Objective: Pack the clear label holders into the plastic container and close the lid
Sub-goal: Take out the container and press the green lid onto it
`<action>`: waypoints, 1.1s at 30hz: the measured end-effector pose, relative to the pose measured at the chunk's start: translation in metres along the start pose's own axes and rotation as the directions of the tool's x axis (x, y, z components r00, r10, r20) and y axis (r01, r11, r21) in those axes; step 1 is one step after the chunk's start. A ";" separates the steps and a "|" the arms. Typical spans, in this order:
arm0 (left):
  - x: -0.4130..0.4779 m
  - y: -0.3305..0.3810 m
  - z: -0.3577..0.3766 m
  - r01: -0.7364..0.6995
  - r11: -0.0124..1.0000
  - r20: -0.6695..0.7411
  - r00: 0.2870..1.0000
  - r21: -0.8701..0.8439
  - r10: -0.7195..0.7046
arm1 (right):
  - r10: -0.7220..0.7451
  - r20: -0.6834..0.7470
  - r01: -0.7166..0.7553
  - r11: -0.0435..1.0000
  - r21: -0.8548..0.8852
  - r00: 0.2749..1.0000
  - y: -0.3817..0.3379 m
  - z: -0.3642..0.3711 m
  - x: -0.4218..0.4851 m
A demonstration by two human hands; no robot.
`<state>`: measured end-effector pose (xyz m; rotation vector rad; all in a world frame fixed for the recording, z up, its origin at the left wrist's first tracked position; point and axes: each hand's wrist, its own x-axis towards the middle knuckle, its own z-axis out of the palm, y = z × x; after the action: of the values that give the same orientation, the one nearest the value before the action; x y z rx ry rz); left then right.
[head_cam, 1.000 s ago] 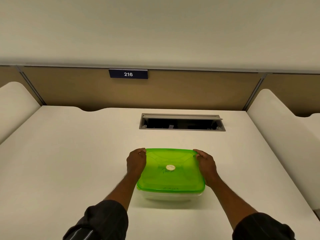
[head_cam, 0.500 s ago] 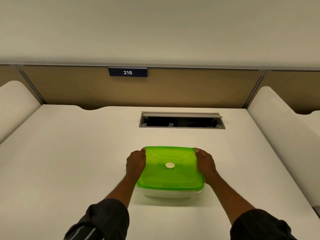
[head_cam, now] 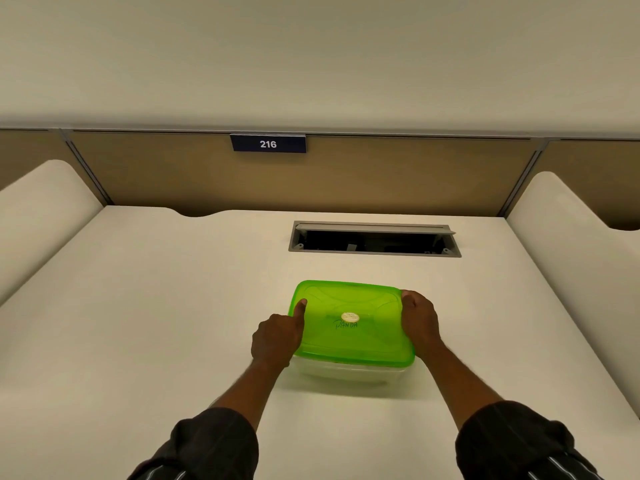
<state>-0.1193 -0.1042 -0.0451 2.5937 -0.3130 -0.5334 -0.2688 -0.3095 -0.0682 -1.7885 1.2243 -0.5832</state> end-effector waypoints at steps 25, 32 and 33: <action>-0.028 -0.001 0.012 0.314 0.677 0.185 0.948 -0.665 -0.259 | -0.063 -0.028 0.055 0.975 -0.216 0.998 0.004 0.005 0.007; -0.029 -0.005 0.012 0.247 0.712 0.139 0.968 -0.657 -0.208 | -0.078 -0.023 0.073 0.981 -0.182 0.997 0.004 0.003 0.004; -0.029 -0.005 0.011 0.236 0.719 0.132 0.971 -0.653 -0.199 | -0.072 -0.023 0.067 0.982 -0.176 0.997 0.004 0.003 0.004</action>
<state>-0.1497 -0.0952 -0.0475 1.9129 0.1626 -0.6520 -0.2670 -0.3121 -0.0737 -1.9829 1.2702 -0.5574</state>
